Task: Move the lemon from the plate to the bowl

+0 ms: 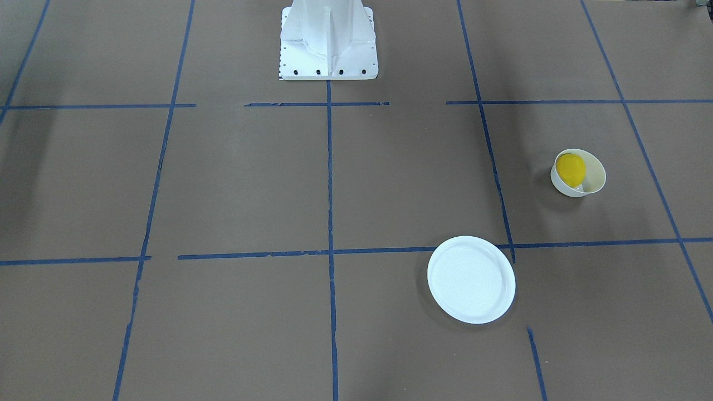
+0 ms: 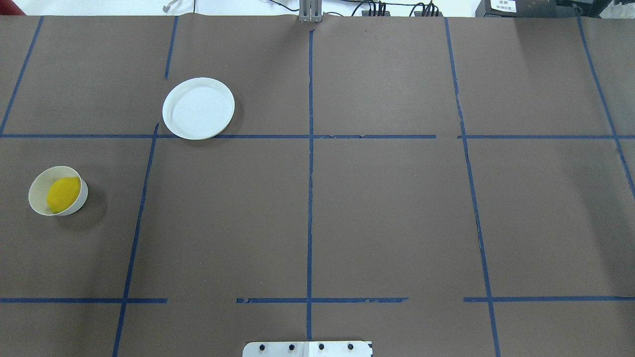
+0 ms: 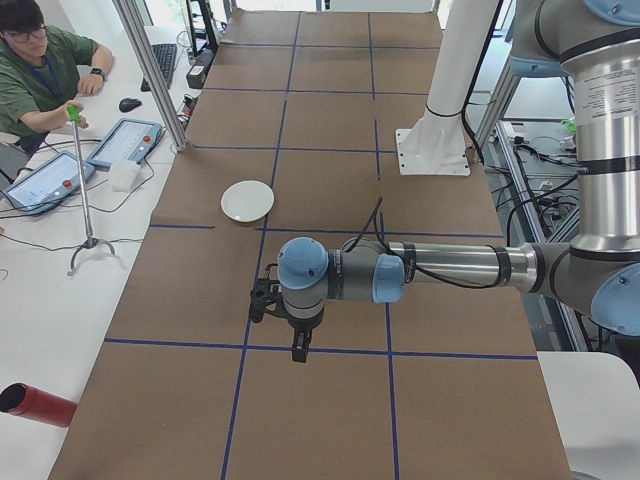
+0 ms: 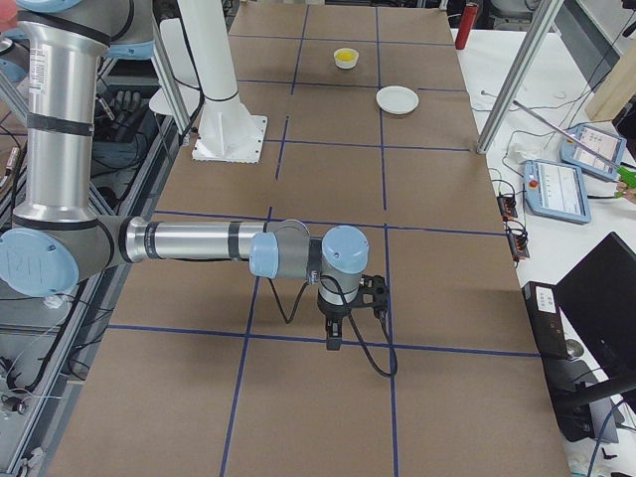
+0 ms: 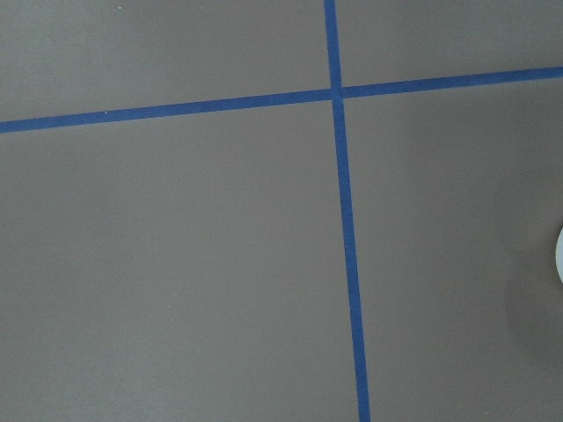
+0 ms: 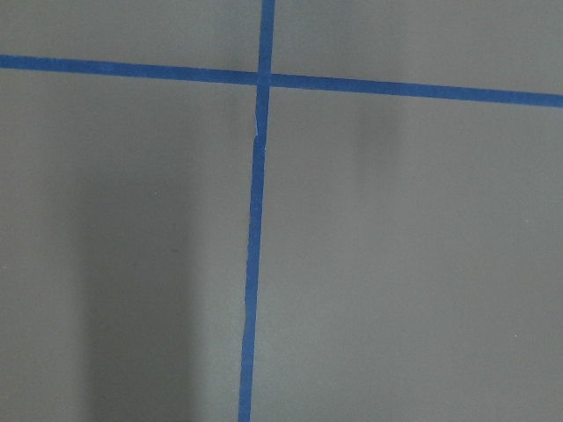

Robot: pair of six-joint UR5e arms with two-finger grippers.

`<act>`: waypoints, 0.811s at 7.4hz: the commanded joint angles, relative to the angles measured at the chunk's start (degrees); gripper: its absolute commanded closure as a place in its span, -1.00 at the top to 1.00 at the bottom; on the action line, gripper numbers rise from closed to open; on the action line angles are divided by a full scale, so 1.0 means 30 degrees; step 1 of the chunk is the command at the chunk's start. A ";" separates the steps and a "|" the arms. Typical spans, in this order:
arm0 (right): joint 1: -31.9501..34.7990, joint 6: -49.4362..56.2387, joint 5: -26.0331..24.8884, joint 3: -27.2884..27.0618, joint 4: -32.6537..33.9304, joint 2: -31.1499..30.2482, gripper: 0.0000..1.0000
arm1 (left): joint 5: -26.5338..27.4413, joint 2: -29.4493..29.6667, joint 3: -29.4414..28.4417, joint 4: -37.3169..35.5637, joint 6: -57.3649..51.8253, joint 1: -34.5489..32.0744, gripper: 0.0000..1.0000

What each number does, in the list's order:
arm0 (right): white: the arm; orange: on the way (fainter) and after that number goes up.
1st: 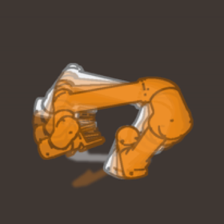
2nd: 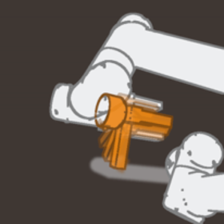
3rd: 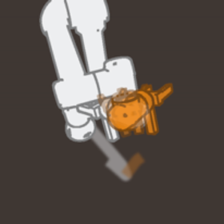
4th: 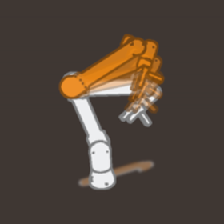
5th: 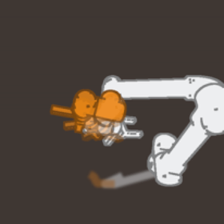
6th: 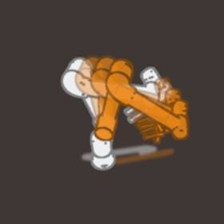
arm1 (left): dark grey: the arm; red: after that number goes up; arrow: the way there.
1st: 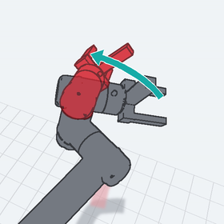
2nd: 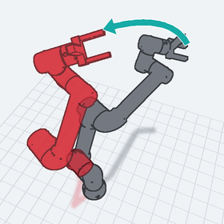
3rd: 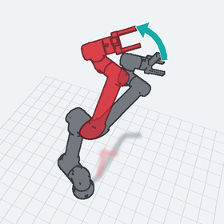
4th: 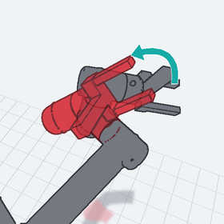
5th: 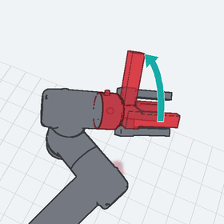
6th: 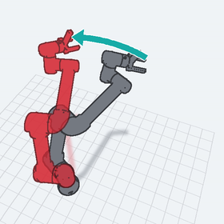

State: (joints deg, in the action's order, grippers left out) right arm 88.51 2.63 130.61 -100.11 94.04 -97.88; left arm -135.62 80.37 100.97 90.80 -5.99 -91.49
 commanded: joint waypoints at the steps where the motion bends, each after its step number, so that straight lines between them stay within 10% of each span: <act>1: 0.0000 0.0001 0.0000 -0.0001 0.0000 -0.0010 1.00 | 0.0030 0.0046 0.0152 0.0144 -0.0025 -0.0002 1.00; 6: 0.0000 0.0001 0.0000 -0.0001 0.0000 -0.0010 1.00 | 0.0029 0.0075 0.0006 0.0115 -0.0025 0.0027 1.00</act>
State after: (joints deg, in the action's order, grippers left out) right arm 88.51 2.64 130.61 -100.11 94.04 -97.91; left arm -135.50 80.59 101.06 91.15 -6.06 -91.41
